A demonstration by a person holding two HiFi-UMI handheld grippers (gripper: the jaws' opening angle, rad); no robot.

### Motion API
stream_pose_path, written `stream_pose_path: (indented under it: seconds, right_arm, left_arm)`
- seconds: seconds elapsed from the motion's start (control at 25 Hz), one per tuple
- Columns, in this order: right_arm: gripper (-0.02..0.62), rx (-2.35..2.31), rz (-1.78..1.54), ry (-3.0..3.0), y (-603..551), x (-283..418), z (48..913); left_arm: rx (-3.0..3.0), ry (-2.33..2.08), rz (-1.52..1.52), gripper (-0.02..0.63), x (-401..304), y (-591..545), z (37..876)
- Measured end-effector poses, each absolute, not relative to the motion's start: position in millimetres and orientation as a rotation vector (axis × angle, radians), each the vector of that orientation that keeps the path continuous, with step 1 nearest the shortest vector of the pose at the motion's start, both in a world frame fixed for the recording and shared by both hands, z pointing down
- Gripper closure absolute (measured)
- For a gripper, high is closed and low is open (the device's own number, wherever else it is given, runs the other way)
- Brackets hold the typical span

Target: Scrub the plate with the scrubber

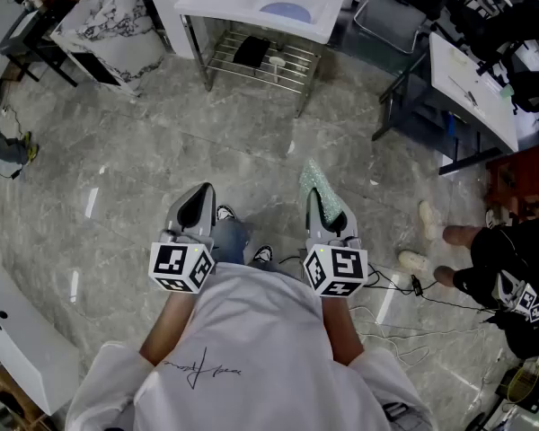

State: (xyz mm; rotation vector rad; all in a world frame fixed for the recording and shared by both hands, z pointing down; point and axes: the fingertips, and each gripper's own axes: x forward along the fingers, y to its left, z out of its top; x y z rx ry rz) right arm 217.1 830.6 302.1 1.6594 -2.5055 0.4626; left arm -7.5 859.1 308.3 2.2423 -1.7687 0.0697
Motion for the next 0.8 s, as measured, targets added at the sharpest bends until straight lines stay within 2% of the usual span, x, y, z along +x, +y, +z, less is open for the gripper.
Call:
stream_pose_path:
  seconds: [0.32, 0.8]
  right_arm:
    - [0.535, 1.654, 0.550, -2.507, 794.5, 203.6, 311.9]
    - [0.532, 1.664, 0.626, -2.447, 677.7, 164.4, 315.9]
  left_arm:
    - [2.246, -1.714, 0.072, 0.557, -8.3, 813.1, 318.3]
    - [2.223, -1.590, 0.104, 0.557, -36.0, 678.7, 319.7]
